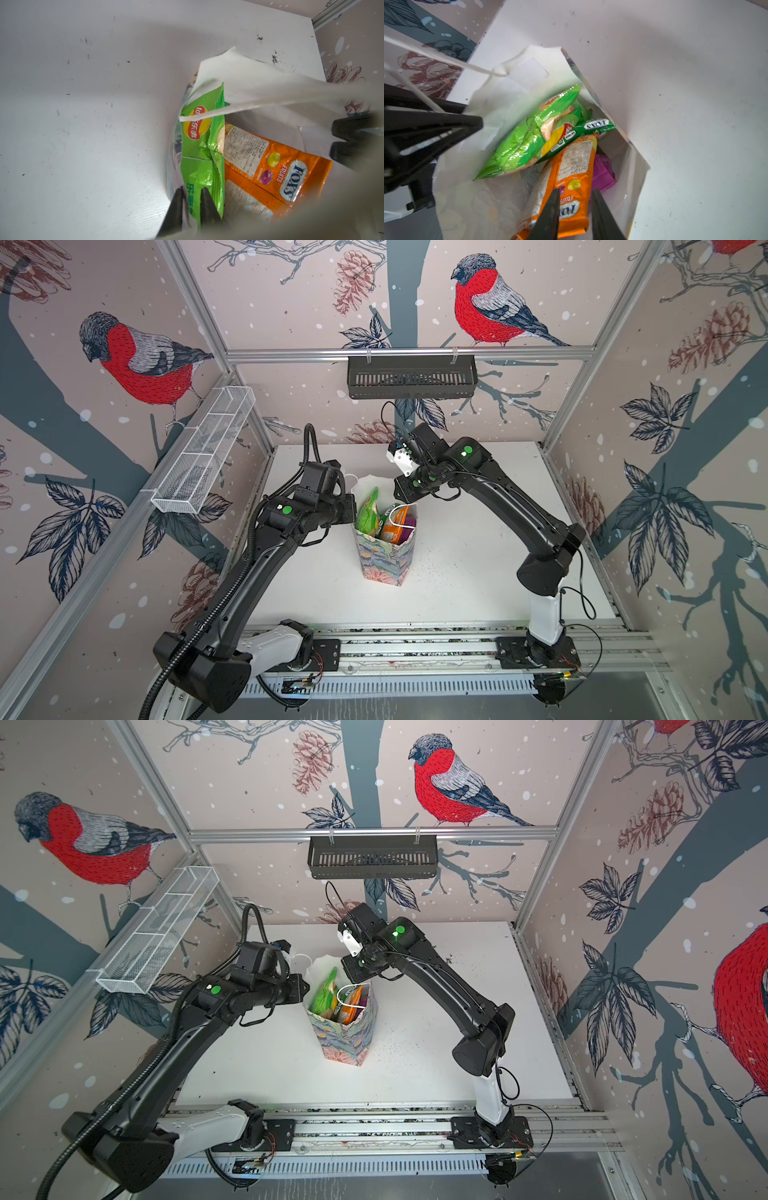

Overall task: Take the snacks out of the paper bag
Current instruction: Pick up the paper bag at the center of the table.

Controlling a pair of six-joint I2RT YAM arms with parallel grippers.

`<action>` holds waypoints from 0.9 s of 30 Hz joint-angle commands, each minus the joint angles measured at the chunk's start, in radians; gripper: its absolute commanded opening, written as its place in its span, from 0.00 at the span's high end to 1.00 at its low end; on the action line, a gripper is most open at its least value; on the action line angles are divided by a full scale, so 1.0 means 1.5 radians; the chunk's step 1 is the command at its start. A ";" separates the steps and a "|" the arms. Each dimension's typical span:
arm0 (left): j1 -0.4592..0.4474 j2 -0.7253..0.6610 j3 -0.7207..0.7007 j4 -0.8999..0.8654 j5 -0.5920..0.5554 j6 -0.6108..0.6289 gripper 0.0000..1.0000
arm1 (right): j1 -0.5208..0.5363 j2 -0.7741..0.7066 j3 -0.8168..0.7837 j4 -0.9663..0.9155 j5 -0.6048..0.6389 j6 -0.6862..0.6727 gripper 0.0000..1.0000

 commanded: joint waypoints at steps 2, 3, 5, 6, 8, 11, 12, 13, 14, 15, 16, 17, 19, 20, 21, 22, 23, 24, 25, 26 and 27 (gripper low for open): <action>-0.012 0.009 0.006 0.006 -0.032 0.004 0.91 | 0.012 0.011 0.007 0.033 -0.039 0.018 0.64; -0.013 0.010 0.008 0.004 -0.035 0.006 0.93 | 0.015 0.017 0.013 0.033 -0.042 0.023 0.63; -0.015 0.011 0.011 0.001 -0.036 0.009 0.99 | 0.026 0.032 0.033 0.032 -0.052 0.033 0.60; -0.016 0.010 0.011 0.003 -0.035 0.010 1.00 | 0.032 0.039 0.041 0.031 -0.056 0.037 0.59; -0.022 0.006 0.011 0.013 -0.030 0.009 1.00 | 0.042 0.054 0.053 0.030 -0.059 0.047 0.57; -0.038 0.002 0.012 0.027 -0.035 0.006 1.00 | 0.046 0.066 0.044 0.024 -0.045 0.063 0.56; -0.043 0.001 0.011 0.031 -0.037 0.004 1.00 | 0.045 0.067 0.039 0.024 -0.039 0.065 0.55; -0.046 0.001 0.011 0.035 -0.037 0.002 1.00 | 0.043 0.067 0.034 0.025 -0.034 0.070 0.55; -0.050 -0.001 0.012 0.038 -0.036 0.001 1.00 | 0.041 0.066 0.027 0.026 -0.033 0.076 0.55; -0.054 -0.001 0.014 0.040 -0.037 -0.001 1.00 | 0.040 0.065 0.022 0.026 -0.033 0.081 0.55; -0.059 -0.002 0.016 0.042 -0.038 -0.003 1.00 | 0.037 0.063 0.016 0.025 -0.031 0.087 0.54; -0.062 -0.004 0.020 0.046 -0.036 -0.006 1.00 | 0.034 0.061 0.012 0.022 -0.030 0.093 0.54; -0.066 -0.007 0.024 0.053 -0.029 -0.011 1.00 | 0.029 0.053 -0.008 0.022 -0.029 0.106 0.54; -0.069 -0.008 0.025 0.058 -0.024 -0.014 1.00 | 0.027 0.045 -0.029 0.028 -0.027 0.113 0.54; -0.071 -0.008 0.026 0.063 -0.019 -0.017 1.00 | 0.026 0.036 -0.046 0.038 -0.028 0.118 0.54; -0.074 -0.008 0.025 0.070 -0.014 -0.020 1.00 | 0.025 0.026 -0.070 0.054 -0.034 0.122 0.54; -0.078 -0.008 0.027 0.076 -0.009 -0.023 1.00 | 0.022 0.016 -0.095 0.073 -0.045 0.130 0.54; -0.082 -0.007 0.026 0.082 -0.004 -0.025 1.00 | 0.018 0.007 -0.113 0.091 -0.056 0.136 0.54; -0.084 -0.004 0.026 0.085 0.001 -0.026 1.00 | 0.013 -0.004 -0.133 0.110 -0.066 0.145 0.54; -0.086 0.000 0.025 0.085 0.004 -0.025 1.00 | 0.009 -0.015 -0.148 0.127 -0.070 0.154 0.54; -0.087 0.002 0.024 0.086 0.005 -0.024 1.00 | 0.003 -0.025 -0.163 0.140 -0.069 0.160 0.54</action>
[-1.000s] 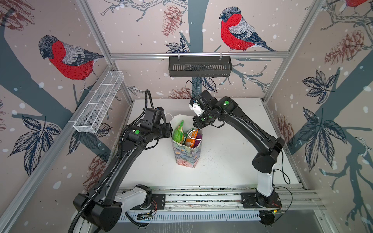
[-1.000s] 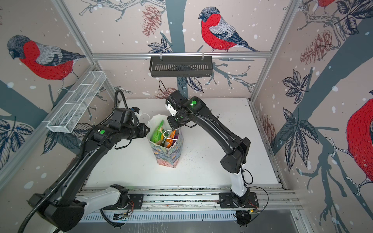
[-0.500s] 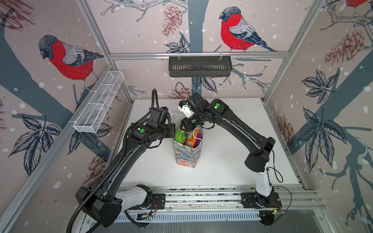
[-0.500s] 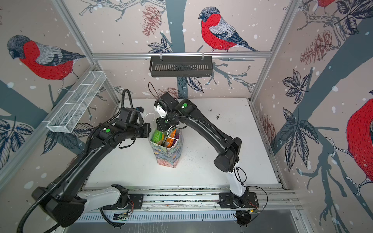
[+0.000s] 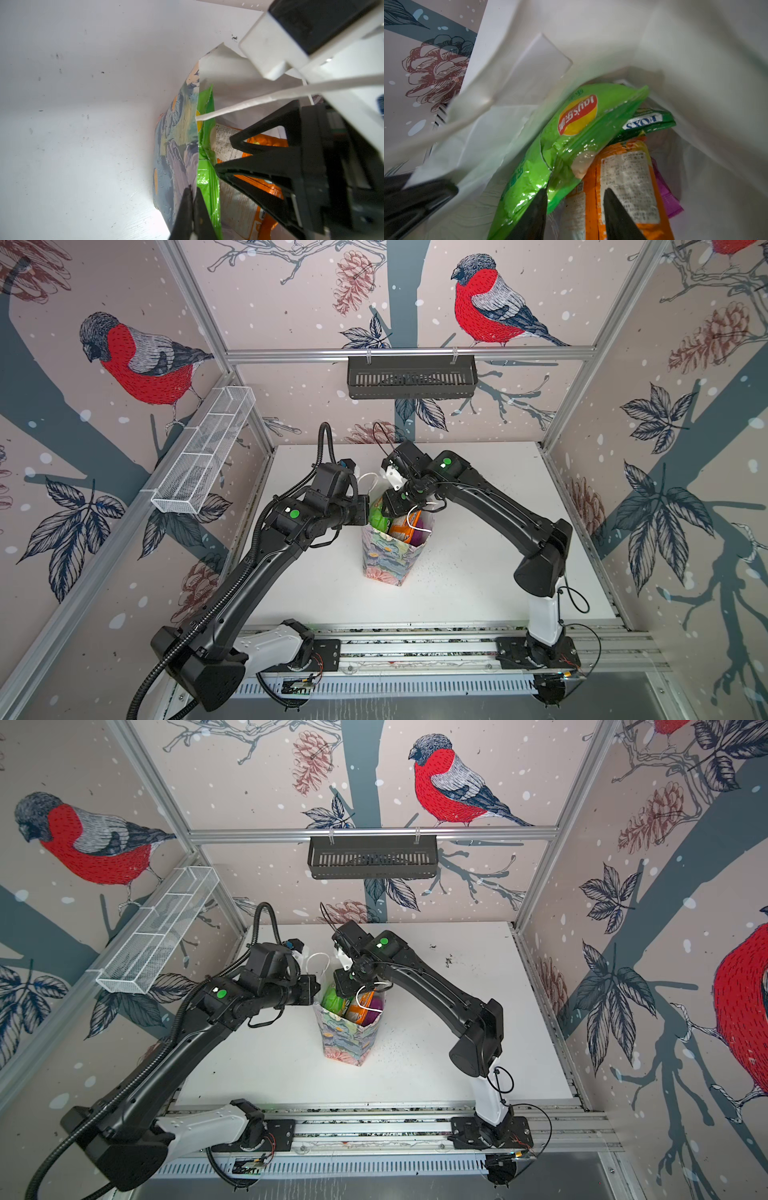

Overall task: Take the snacks out of the paper bag
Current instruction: Pick up the paper bag at the center of the table, then pick up the snack from the paper bag.

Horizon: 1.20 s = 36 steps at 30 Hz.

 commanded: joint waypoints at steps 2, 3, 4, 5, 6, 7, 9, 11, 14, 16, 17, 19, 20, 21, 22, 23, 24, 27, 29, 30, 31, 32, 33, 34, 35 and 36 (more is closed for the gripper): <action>-0.008 0.009 0.003 0.059 0.019 -0.010 1.00 | -0.020 -0.044 -0.061 0.097 -0.020 0.044 0.54; -0.010 0.011 0.002 0.063 0.021 -0.010 1.00 | -0.024 -0.053 -0.076 0.108 -0.025 0.048 0.54; -0.013 0.014 0.001 0.066 0.022 -0.011 1.00 | -0.029 -0.064 -0.093 0.124 -0.030 0.054 0.54; -0.015 0.017 0.002 0.068 0.022 -0.011 1.00 | -0.032 -0.073 -0.109 0.136 -0.035 0.060 0.54; -0.019 0.021 0.002 0.070 0.020 -0.011 1.00 | -0.035 -0.079 -0.121 0.146 -0.039 0.065 0.54; -0.022 0.024 0.003 0.073 0.018 -0.011 1.00 | -0.036 -0.083 -0.132 0.154 -0.043 0.070 0.54; -0.026 0.030 0.006 0.078 0.018 -0.012 1.00 | -0.036 -0.090 -0.144 0.166 -0.048 0.075 0.54; -0.030 0.036 0.010 0.083 0.021 -0.012 1.00 | -0.036 -0.092 -0.150 0.175 -0.050 0.081 0.54; -0.037 0.043 0.022 0.081 0.020 -0.012 1.00 | -0.036 -0.092 -0.157 0.184 -0.050 0.086 0.53; -0.038 0.044 0.027 0.081 0.020 -0.012 1.00 | -0.037 -0.090 -0.158 0.185 -0.044 0.089 0.53; -0.038 0.044 0.029 0.081 0.020 -0.012 1.00 | -0.037 -0.089 -0.159 0.184 -0.039 0.091 0.53; -0.039 0.041 0.033 0.081 0.019 -0.012 1.00 | -0.042 -0.089 -0.162 0.182 -0.028 0.092 0.53; -0.040 0.040 0.033 0.080 0.019 -0.012 1.00 | -0.044 -0.091 -0.165 0.182 -0.025 0.095 0.53; -0.041 0.039 0.033 0.080 0.019 -0.013 1.00 | -0.048 -0.093 -0.171 0.185 -0.024 0.098 0.53; -0.040 0.038 0.033 0.080 0.019 -0.013 1.00 | -0.051 -0.098 -0.178 0.190 -0.024 0.102 0.53; -0.041 0.038 0.032 0.080 0.019 -0.013 1.00 | -0.056 -0.101 -0.185 0.196 -0.025 0.105 0.53; -0.042 0.038 0.032 0.081 0.020 -0.013 1.00 | -0.057 -0.103 -0.188 0.201 -0.026 0.105 0.53; -0.046 0.040 0.031 0.083 0.021 -0.014 1.00 | -0.059 -0.100 -0.188 0.211 -0.025 0.108 0.53; -0.051 0.041 0.032 0.085 0.021 -0.015 1.00 | -0.059 -0.098 -0.188 0.219 -0.025 0.113 0.53; -0.053 0.042 0.031 0.086 0.021 -0.016 1.00 | -0.059 -0.098 -0.188 0.223 -0.026 0.115 0.53; -0.054 0.042 0.031 0.088 0.021 -0.016 1.00 | -0.059 -0.097 -0.188 0.225 -0.028 0.116 0.53; -0.054 0.043 0.031 0.088 0.022 -0.015 1.00 | -0.058 -0.096 -0.189 0.226 -0.029 0.116 0.53; -0.055 0.043 0.030 0.089 0.022 -0.014 1.00 | -0.058 -0.096 -0.189 0.226 -0.029 0.116 0.53; -0.055 0.044 0.030 0.090 0.022 -0.014 1.00 | -0.058 -0.095 -0.189 0.225 -0.028 0.116 0.53; -0.056 0.044 0.029 0.091 0.023 -0.014 1.00 | -0.058 -0.094 -0.189 0.223 -0.025 0.116 0.53; -0.056 0.044 0.029 0.092 0.023 -0.014 1.00 | -0.058 -0.094 -0.190 0.220 -0.022 0.115 0.53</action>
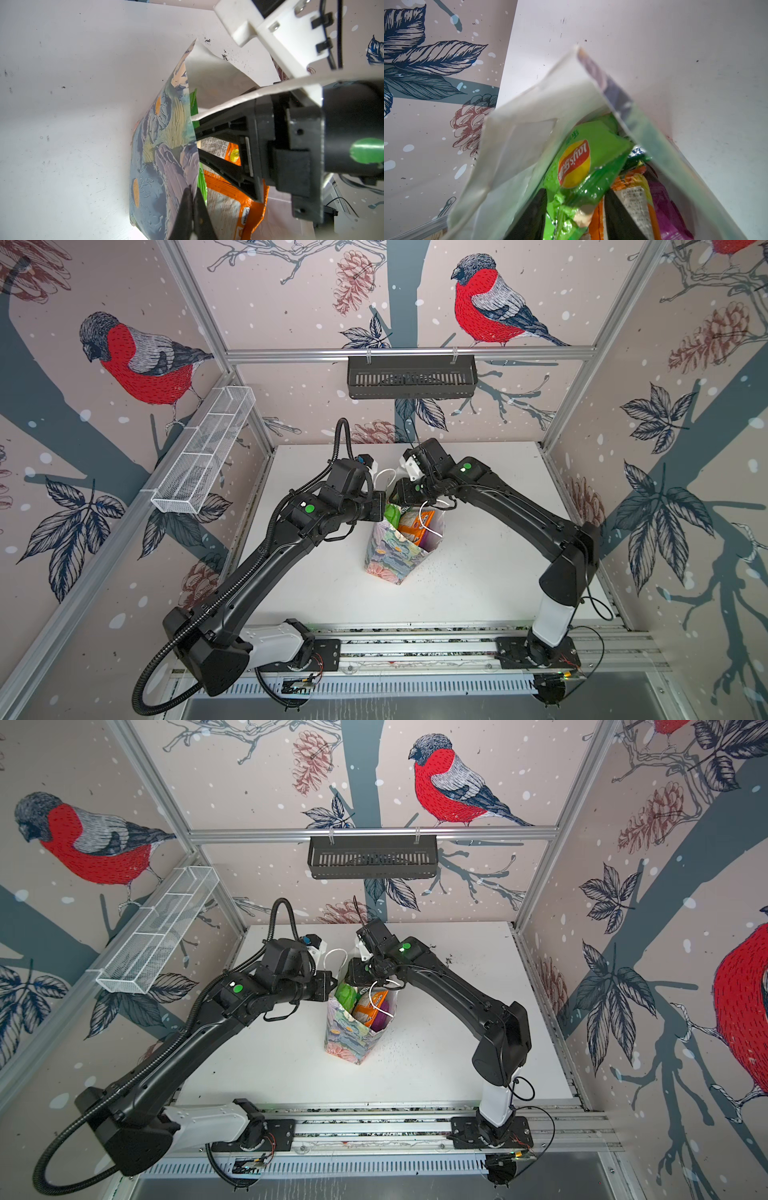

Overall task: Take the snacks out of the paper bag
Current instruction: Pick up the snack from the paper bag.

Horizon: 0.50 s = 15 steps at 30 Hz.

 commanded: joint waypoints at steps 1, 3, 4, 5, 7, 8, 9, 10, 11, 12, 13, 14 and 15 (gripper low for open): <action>-0.004 0.000 0.004 0.039 0.006 -0.004 1.00 | 0.002 0.000 -0.003 0.008 0.014 0.010 0.53; -0.005 -0.001 0.004 0.040 0.006 -0.003 1.00 | 0.002 -0.002 -0.008 0.008 0.021 0.010 0.54; -0.004 -0.001 0.006 0.041 0.006 -0.002 1.00 | 0.003 -0.002 -0.011 0.009 0.024 0.009 0.54; -0.004 0.001 0.005 0.041 0.006 -0.002 1.00 | 0.003 -0.002 -0.013 0.010 0.025 0.010 0.54; -0.005 0.004 0.006 0.041 0.009 0.000 1.00 | 0.005 0.002 -0.016 0.011 0.025 0.010 0.56; -0.005 0.006 0.007 0.040 0.011 0.000 1.00 | 0.006 0.004 -0.016 0.012 0.024 0.011 0.56; -0.004 0.007 0.007 0.041 0.013 0.001 1.00 | 0.007 0.006 -0.015 0.012 0.024 0.011 0.57; -0.005 0.008 0.008 0.041 0.013 0.001 1.00 | 0.008 0.008 -0.014 0.012 0.023 0.011 0.58; -0.005 0.008 0.008 0.041 0.013 0.001 1.00 | 0.009 0.009 -0.014 0.014 0.024 0.011 0.59; -0.005 0.007 0.007 0.042 0.013 0.002 1.00 | 0.009 0.009 -0.014 0.017 0.024 0.012 0.61; -0.004 0.007 0.008 0.043 0.012 0.002 1.00 | 0.011 0.010 -0.015 0.021 0.024 0.012 0.64; -0.005 0.007 0.008 0.043 0.011 0.003 1.00 | 0.012 0.009 -0.015 0.023 0.023 0.013 0.68; -0.004 0.008 0.008 0.043 0.011 0.003 1.00 | 0.012 0.010 -0.015 0.025 0.024 0.014 0.71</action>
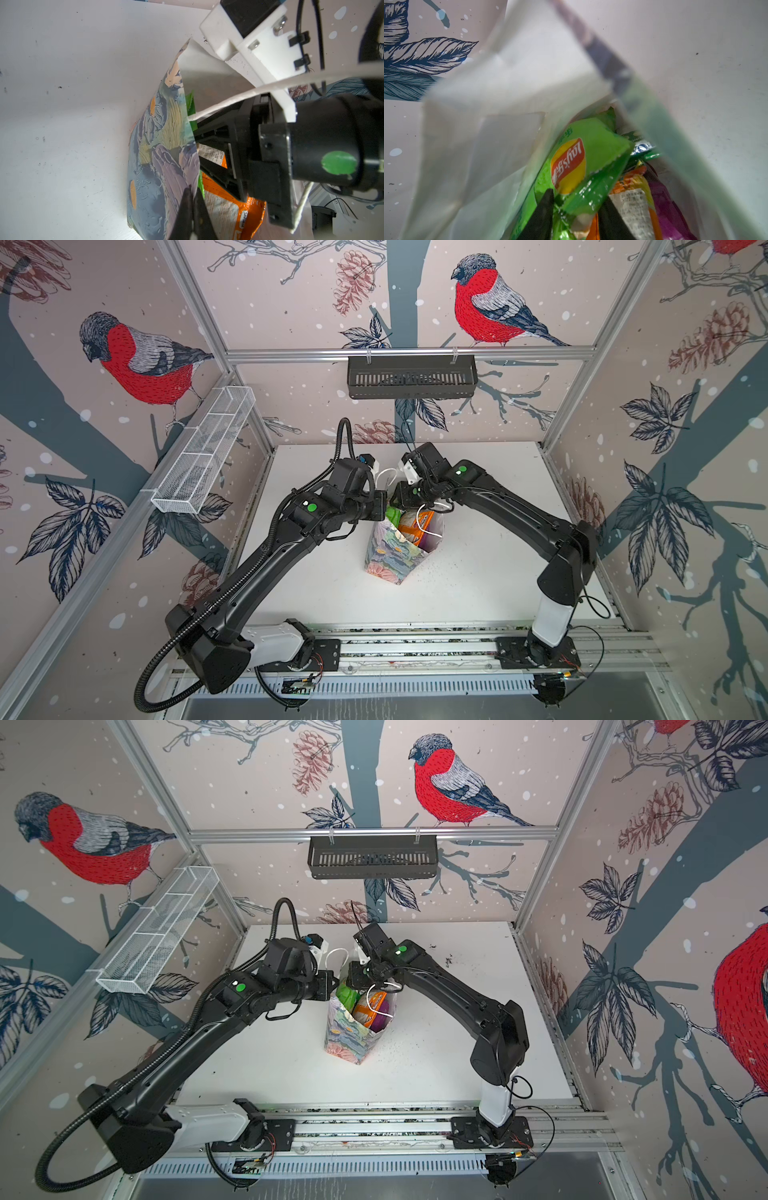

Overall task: Take the snacks out of the paper bag
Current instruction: Pick up the snack from the paper bag.

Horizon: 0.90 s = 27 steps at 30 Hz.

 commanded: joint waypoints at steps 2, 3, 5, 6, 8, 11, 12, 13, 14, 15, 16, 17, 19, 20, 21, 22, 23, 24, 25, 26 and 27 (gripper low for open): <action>-0.002 0.001 0.006 0.034 0.010 0.008 1.00 | 0.002 0.003 0.000 0.020 0.010 0.002 0.76; -0.003 0.002 0.007 0.035 0.009 0.009 1.00 | 0.002 0.004 0.000 0.020 0.010 0.001 0.77; -0.002 0.002 0.006 0.034 0.009 0.011 1.00 | 0.002 0.005 0.001 0.023 0.009 0.001 0.81; -0.002 0.003 0.006 0.034 0.008 0.012 1.00 | 0.002 0.004 0.001 0.025 0.008 0.001 0.85; -0.002 0.004 0.005 0.033 0.006 0.014 1.00 | 0.002 0.003 0.003 0.027 0.009 0.000 0.95; -0.002 0.005 0.004 0.032 -0.003 0.018 1.00 | 0.002 0.000 0.008 0.027 0.010 -0.008 0.98; -0.002 0.005 0.002 0.032 -0.007 0.020 1.00 | 0.002 -0.001 0.011 0.027 0.010 -0.012 0.98; -0.002 0.005 0.001 0.032 -0.011 0.021 1.00 | 0.002 -0.002 0.013 0.027 0.010 -0.015 0.98; -0.002 0.006 0.000 0.032 -0.015 0.022 1.00 | 0.002 -0.003 0.016 0.027 0.009 -0.018 0.99; -0.002 0.007 -0.001 0.033 -0.016 0.022 1.00 | 0.002 -0.006 0.018 0.028 0.008 -0.020 0.99; -0.002 0.008 -0.004 0.033 -0.016 0.022 1.00 | 0.002 -0.008 0.022 0.030 0.008 -0.022 0.99; -0.002 0.008 -0.006 0.033 -0.018 0.021 1.00 | 0.002 -0.010 0.024 0.033 0.005 -0.026 0.99; -0.001 0.008 -0.011 0.033 -0.023 0.021 1.00 | 0.003 -0.019 0.025 0.043 -0.004 -0.028 1.00; 0.000 0.007 -0.013 0.033 -0.026 0.022 1.00 | 0.002 -0.023 0.024 0.048 -0.007 -0.029 1.00; 0.001 0.005 -0.017 0.032 -0.030 0.024 1.00 | 0.002 -0.027 0.024 0.053 -0.009 -0.029 1.00; 0.003 0.004 -0.021 0.033 -0.033 0.025 1.00 | 0.002 -0.029 0.023 0.057 -0.011 -0.032 0.99; 0.005 0.003 -0.024 0.034 -0.034 0.024 1.00 | 0.002 -0.031 0.024 0.060 -0.013 -0.033 1.00; 0.007 0.002 -0.028 0.034 -0.036 0.025 1.00 | 0.002 -0.032 0.023 0.062 -0.017 -0.035 1.00; 0.008 0.000 -0.031 0.036 -0.036 0.025 1.00 | 0.002 -0.032 0.025 0.063 -0.020 -0.037 1.00; 0.008 -0.001 -0.033 0.037 -0.036 0.024 1.00 | 0.002 -0.033 0.025 0.063 -0.022 -0.037 1.00; 0.009 -0.002 -0.034 0.038 -0.037 0.023 1.00 | 0.002 -0.032 0.024 0.064 -0.024 -0.037 1.00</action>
